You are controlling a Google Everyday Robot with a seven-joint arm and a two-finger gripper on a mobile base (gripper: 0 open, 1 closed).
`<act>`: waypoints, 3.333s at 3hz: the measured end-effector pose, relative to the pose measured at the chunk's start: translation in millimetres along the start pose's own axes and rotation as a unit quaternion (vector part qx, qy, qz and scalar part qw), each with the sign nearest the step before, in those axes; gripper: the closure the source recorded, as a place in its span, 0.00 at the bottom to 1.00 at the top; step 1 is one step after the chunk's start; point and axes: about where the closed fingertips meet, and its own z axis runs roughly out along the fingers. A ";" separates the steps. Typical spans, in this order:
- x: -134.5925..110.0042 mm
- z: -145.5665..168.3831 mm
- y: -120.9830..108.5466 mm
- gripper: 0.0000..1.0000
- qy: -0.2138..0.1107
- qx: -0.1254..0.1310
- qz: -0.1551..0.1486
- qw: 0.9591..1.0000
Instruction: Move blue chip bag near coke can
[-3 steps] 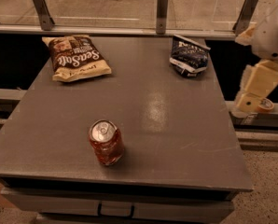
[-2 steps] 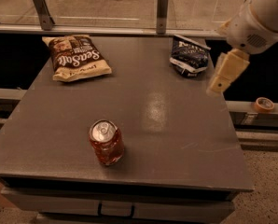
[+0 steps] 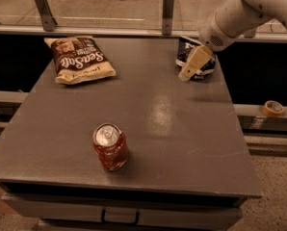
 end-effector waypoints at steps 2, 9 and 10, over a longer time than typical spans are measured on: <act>9.0 55.7 -31.4 0.18 -0.012 0.004 0.052 0.999; -111.9 -59.8 165.4 1.00 -0.225 -0.250 -0.110 0.935; -112.0 -56.9 199.1 0.83 -0.234 -0.299 -0.112 0.918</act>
Offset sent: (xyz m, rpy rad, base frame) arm 0.0683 -0.0109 -0.0528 0.0849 0.0283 -0.1346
